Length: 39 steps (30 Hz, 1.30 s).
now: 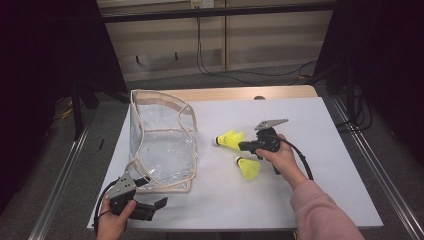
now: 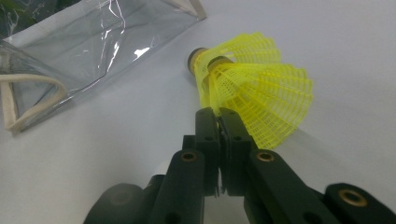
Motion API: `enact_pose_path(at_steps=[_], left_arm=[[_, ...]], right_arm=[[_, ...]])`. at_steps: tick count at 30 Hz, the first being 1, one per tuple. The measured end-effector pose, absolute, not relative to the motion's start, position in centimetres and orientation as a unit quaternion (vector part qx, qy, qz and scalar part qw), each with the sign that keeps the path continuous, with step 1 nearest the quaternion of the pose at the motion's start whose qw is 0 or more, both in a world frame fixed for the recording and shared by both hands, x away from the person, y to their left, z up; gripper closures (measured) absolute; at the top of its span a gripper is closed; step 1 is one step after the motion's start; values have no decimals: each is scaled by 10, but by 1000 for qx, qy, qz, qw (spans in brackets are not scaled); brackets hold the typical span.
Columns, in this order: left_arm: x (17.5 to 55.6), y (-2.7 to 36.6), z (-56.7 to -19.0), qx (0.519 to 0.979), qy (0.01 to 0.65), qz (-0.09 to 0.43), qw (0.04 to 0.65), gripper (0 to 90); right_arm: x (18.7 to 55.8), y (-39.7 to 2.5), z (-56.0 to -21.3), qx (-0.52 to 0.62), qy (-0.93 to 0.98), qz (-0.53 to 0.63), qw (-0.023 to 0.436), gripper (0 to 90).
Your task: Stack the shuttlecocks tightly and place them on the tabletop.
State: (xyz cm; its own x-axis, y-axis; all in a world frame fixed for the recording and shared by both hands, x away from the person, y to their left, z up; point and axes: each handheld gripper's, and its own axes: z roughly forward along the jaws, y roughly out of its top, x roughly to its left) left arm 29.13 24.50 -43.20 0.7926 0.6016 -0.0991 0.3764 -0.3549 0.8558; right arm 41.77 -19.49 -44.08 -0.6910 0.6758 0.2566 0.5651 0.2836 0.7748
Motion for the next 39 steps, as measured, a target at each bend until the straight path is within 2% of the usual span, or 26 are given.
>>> enact_pose_path(at_steps=[7, 23, 39], left_arm=[[291, 245, -432, 815, 300, 117, 482, 31], [292, 245, -432, 815, 299, 117, 482, 31], [291, 245, -432, 814, 300, 117, 484, 31]], right_arm=[[418, -194, -442, 393, 799, 451, 57, 850], [416, -197, -439, 397, 795, 455, 65, 699], [405, -212, -430, 393, 794, 452, 102, 538]])
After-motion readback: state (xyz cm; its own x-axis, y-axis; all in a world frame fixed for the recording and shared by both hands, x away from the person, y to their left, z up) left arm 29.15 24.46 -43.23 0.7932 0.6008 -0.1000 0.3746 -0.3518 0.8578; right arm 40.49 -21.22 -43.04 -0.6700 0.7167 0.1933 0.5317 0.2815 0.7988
